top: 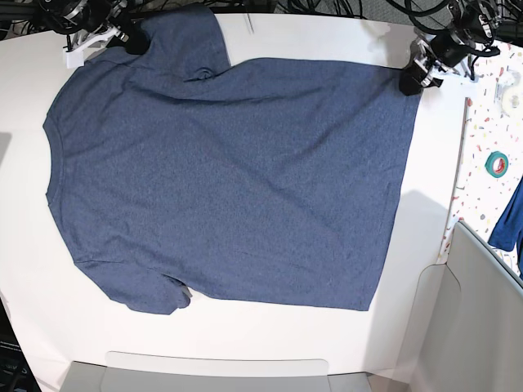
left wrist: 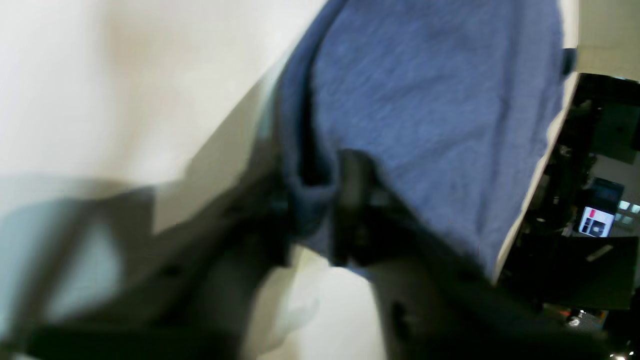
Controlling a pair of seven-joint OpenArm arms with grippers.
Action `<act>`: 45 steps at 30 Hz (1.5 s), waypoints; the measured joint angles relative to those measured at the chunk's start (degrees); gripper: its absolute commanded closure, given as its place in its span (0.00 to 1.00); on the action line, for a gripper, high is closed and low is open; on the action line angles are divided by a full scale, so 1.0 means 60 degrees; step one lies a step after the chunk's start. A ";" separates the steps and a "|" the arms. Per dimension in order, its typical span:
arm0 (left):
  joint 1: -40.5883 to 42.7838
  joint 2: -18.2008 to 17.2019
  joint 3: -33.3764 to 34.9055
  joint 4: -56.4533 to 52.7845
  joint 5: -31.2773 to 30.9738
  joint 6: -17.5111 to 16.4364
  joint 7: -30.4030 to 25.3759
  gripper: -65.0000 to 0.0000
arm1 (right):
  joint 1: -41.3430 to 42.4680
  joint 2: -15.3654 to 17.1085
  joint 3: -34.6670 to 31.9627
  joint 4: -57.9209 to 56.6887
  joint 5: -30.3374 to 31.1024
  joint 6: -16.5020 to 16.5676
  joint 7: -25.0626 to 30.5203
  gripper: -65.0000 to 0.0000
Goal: Layout the t-shirt on the table in an organized manner, then fold the t-shirt properly
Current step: 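Lift and pull the shoulder corner and sleeve apart with both grippers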
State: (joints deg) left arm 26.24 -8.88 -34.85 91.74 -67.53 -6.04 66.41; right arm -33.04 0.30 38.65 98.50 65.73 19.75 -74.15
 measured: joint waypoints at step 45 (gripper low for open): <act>-0.0033 0.0069 -0.0182 0.1741 -0.0390 0.0073 -0.0025 1.00 | 0.0066 0.0222 0.0007 0.1832 -0.1224 -0.0208 -0.0390 1.00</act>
State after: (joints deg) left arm 26.04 -8.47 -35.94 102.19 -69.87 -5.61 66.26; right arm -32.64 1.63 38.70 109.49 58.39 18.50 -76.49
